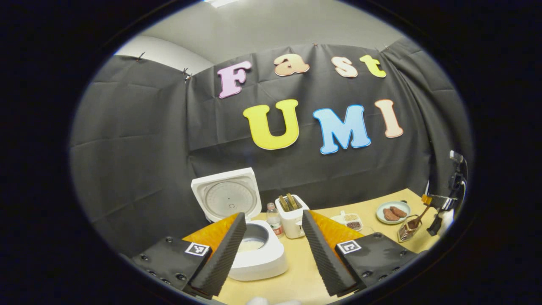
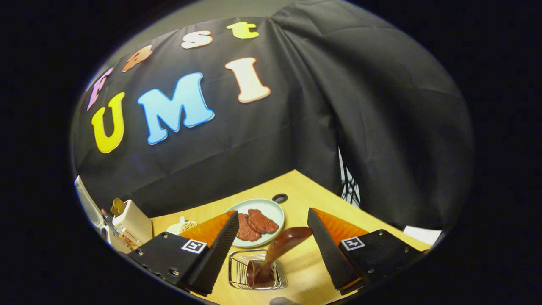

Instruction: Close the left gripper, press the button to open the rice cooker; take a wooden spoon from the chopstick holder with the right hand, scoop a spoonful of rice and pour it into the rice cooker, then put the wooden spoon back into the chopstick holder.

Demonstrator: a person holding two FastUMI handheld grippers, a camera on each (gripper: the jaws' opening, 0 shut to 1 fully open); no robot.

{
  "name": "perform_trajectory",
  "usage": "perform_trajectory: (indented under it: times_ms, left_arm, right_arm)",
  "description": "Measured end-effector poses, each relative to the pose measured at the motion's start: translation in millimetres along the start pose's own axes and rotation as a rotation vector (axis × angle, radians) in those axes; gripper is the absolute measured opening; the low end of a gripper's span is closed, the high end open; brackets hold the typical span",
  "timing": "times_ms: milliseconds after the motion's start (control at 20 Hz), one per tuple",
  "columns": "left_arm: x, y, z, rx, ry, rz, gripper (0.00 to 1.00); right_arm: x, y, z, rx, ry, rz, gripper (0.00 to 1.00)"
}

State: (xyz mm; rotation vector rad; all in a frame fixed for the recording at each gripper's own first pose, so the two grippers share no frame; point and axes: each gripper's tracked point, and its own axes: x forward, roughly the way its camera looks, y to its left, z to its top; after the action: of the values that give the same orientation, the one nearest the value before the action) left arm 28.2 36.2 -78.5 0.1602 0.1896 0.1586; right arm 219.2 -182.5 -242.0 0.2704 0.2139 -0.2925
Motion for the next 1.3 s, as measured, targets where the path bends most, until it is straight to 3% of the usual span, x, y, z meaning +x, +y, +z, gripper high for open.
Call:
perform_trajectory:
  times_ms: [50,300,500,700,950,1300]
  left_arm:
    - [1.0,3.6,2.4,0.001,-0.008,0.004,0.97]
    - [7.5,22.5,10.8,-0.016,-0.038,0.014,0.90]
    - [30.8,49.4,25.0,-0.028,-0.072,0.039,0.97]
    - [71.2,84.9,49.6,-0.085,-0.089,0.078,0.97]
    - [131.8,129.5,97.7,-0.168,-0.115,0.131,0.92]
    - [215.9,163.6,119.9,-0.205,-0.082,0.161,0.92]
  right_arm:
    - [-10.9,5.9,18.4,-0.041,-0.031,0.007,0.98]
    - [-73.4,64.0,99.3,-0.154,-0.167,0.110,0.98]
    - [-134.6,116.8,138.3,-0.200,-0.207,0.200,0.98]
    - [-199.8,166.1,137.3,-0.247,-0.201,0.284,0.98]
    - [-247.6,201.8,121.4,-0.321,-0.167,0.371,0.98]
    - [-256.1,225.3,118.6,-0.339,-0.137,0.405,0.98]
